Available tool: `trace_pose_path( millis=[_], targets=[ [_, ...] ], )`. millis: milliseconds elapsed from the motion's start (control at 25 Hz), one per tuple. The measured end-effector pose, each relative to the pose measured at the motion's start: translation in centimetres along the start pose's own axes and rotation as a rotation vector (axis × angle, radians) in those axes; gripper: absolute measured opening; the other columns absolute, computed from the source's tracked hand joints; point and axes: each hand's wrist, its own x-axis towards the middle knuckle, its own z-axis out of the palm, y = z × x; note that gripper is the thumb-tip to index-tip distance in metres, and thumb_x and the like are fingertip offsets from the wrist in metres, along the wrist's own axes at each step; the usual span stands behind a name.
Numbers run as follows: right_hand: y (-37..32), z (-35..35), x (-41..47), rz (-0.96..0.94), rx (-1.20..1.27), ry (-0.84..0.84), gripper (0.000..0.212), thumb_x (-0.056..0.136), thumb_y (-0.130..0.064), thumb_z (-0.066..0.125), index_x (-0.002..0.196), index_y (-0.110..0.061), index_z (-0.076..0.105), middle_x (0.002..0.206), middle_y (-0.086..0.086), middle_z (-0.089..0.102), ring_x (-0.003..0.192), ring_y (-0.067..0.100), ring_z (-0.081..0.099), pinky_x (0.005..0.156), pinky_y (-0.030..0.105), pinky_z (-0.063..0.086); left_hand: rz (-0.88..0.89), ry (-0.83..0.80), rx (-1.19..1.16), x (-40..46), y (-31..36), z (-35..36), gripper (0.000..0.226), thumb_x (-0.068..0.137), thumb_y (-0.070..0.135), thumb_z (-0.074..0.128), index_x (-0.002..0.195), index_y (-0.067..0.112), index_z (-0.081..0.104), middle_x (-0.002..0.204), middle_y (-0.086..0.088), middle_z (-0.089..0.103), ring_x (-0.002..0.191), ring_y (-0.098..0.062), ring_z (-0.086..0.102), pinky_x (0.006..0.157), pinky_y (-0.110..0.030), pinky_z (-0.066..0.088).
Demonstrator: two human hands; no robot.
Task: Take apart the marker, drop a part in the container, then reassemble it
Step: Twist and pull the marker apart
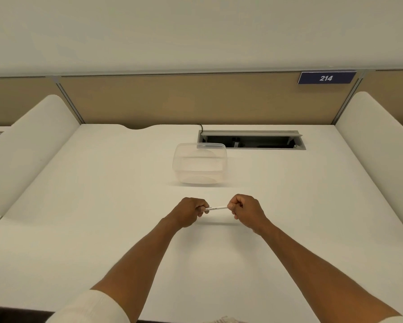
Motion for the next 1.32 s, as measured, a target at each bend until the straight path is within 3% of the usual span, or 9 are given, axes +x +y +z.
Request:
trace_pose_path(
  millis=[120, 240, 440, 600, 920, 1160, 1320],
  targets=[
    [0.0, -0.3, 0.6, -0.046, -0.089, 0.050, 0.019, 0.090, -0.011, 0.056, 0.073, -0.016, 0.064, 0.062, -0.006, 0.056, 0.059, 0.013, 0.047, 0.060, 0.027, 0.039, 0.004, -0.007, -0.004, 0.6, 1.0, -0.4, 0.027, 0.097, 0.010, 0.045, 0.086, 0.019, 0.067, 0.066, 0.006, 0.055, 0.062, -0.009, 0.046, 0.061, -0.023, 0.036],
    [-0.8, -0.7, 0.8, -0.014, -0.099, 0.006, 0.023, 0.092, -0.014, 0.053, 0.071, -0.018, 0.063, 0.061, -0.010, 0.055, 0.057, 0.011, 0.046, 0.059, 0.025, 0.037, 0.018, 0.034, -0.001, 0.7, 1.4, -0.7, 0.020, 0.095, 0.026, 0.054, 0.076, 0.025, 0.062, 0.061, 0.007, 0.052, 0.059, -0.010, 0.044, 0.056, -0.022, 0.034],
    [-2.1, 0.1, 0.5, 0.271, 0.145, -0.186, 0.040, 0.096, -0.040, 0.049, 0.066, -0.016, 0.056, 0.057, -0.001, 0.047, 0.047, 0.014, 0.038, 0.046, 0.023, 0.029, 0.001, 0.087, 0.086, 0.4, 1.2, -1.2, 0.019, 0.091, 0.036, 0.055, 0.073, 0.029, 0.056, 0.063, 0.008, 0.054, 0.063, -0.013, 0.049, 0.060, -0.033, 0.043],
    [-2.2, 0.5, 0.2, 0.284, 0.216, -0.173, 0.040, 0.095, -0.040, 0.051, 0.062, -0.017, 0.050, 0.052, -0.006, 0.040, 0.046, 0.012, 0.027, 0.046, 0.023, 0.022, 0.019, 0.081, 0.112, 0.1, 1.6, -1.0, 0.023, 0.094, 0.035, 0.052, 0.072, 0.028, 0.053, 0.063, 0.008, 0.053, 0.063, -0.013, 0.048, 0.060, -0.033, 0.042],
    [-1.0, 0.0, 0.2, 0.049, 0.004, -0.107, 0.039, 0.096, -0.035, 0.053, 0.061, -0.018, 0.057, 0.056, -0.006, 0.047, 0.054, 0.013, 0.038, 0.059, 0.029, 0.032, -0.015, 0.014, -0.019, -0.1, 1.4, -0.6, 0.026, 0.096, 0.028, 0.052, 0.072, 0.022, 0.059, 0.064, 0.008, 0.054, 0.059, -0.010, 0.045, 0.059, -0.026, 0.038],
    [-0.4, -1.6, 0.4, 0.060, 0.010, -0.096, 0.023, 0.093, -0.019, 0.058, 0.076, -0.011, 0.070, 0.064, -0.006, 0.063, 0.057, 0.011, 0.052, 0.054, 0.021, 0.041, -0.059, 0.018, -0.004, -0.5, 0.1, -1.4, 0.025, 0.096, 0.030, 0.052, 0.075, 0.021, 0.062, 0.067, 0.007, 0.056, 0.062, -0.011, 0.047, 0.061, -0.028, 0.039],
    [0.0, -1.1, 0.5, 0.127, 0.006, -0.049, 0.015, 0.094, -0.014, 0.054, 0.084, -0.014, 0.065, 0.077, 0.001, 0.073, 0.061, 0.016, 0.056, 0.058, 0.025, 0.043, -0.092, 0.058, 0.000, -0.6, 0.0, -0.7, 0.025, 0.093, 0.035, 0.052, 0.076, 0.019, 0.060, 0.067, 0.004, 0.057, 0.061, -0.014, 0.047, 0.059, -0.030, 0.039]
  ],
)
